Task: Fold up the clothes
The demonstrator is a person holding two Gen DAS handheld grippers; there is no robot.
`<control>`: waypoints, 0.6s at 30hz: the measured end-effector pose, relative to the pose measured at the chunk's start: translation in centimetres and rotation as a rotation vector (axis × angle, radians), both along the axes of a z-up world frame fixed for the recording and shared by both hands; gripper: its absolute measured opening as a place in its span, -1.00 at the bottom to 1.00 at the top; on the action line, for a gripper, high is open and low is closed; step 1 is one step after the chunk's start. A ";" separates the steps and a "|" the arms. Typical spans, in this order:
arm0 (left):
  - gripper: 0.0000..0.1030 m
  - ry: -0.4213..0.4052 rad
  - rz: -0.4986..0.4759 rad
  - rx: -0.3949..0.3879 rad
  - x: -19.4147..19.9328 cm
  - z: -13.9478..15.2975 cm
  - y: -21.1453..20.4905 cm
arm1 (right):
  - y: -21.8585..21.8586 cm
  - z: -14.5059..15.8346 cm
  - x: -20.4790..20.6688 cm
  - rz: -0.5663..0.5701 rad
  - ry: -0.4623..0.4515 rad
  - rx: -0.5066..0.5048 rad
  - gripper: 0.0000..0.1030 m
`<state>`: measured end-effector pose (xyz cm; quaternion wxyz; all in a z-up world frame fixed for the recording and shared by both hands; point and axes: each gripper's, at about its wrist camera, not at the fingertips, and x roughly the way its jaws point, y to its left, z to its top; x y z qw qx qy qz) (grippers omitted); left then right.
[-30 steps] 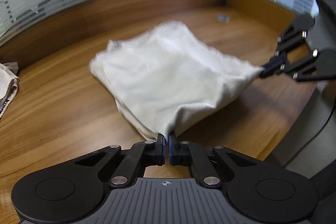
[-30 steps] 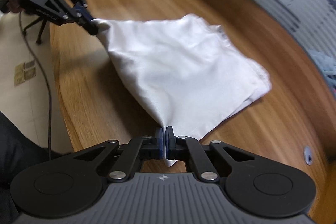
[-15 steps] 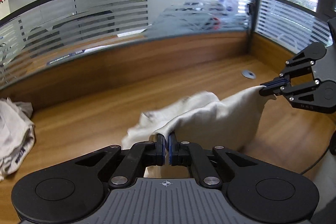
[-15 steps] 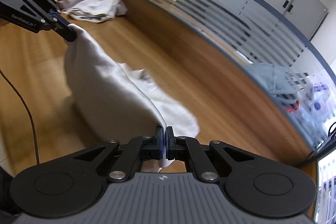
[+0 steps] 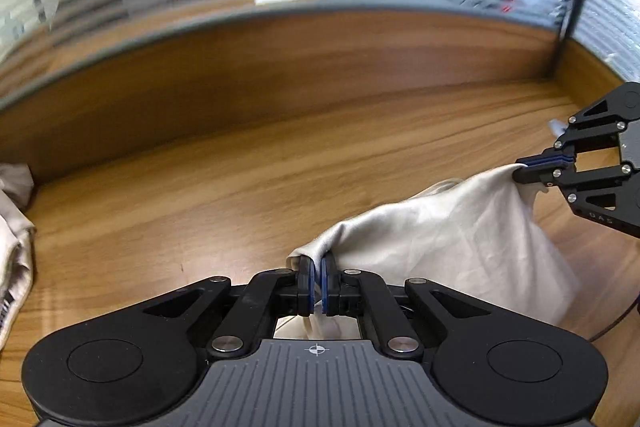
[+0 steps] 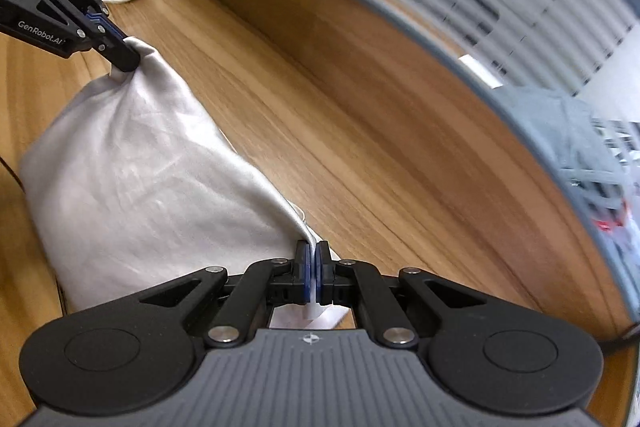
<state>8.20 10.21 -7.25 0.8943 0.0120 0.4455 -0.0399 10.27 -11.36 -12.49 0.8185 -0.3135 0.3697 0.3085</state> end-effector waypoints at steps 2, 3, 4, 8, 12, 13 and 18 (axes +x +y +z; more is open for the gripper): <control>-0.90 0.016 -0.002 -0.008 0.5 -0.9 0.2 | 0.2 -1.1 1.0 0.005 0.021 -0.003 -0.95; -0.90 0.024 -0.003 -0.012 0.7 -1.4 0.2 | 0.3 -1.7 1.5 0.008 0.032 -0.005 -0.95; -0.90 0.033 -0.004 -0.016 0.9 -1.8 0.3 | 0.4 -2.3 2.0 0.010 0.042 -0.007 -0.95; -0.89 0.065 -0.008 -0.032 1.9 -3.6 0.6 | 0.6 -4.0 2.8 0.032 0.050 -0.022 -0.94; -0.86 0.086 0.002 -0.047 2.8 -4.8 0.4 | 0.5 -4.9 3.0 0.018 0.059 -0.014 -0.92; -0.85 0.082 0.004 -0.055 2.8 -4.9 0.4 | 0.6 -5.1 3.2 0.012 0.064 -0.012 -0.89; -0.73 0.067 0.006 -0.070 2.5 -5.1 0.5 | 1.0 -6.0 4.2 -0.023 0.083 -0.007 -0.75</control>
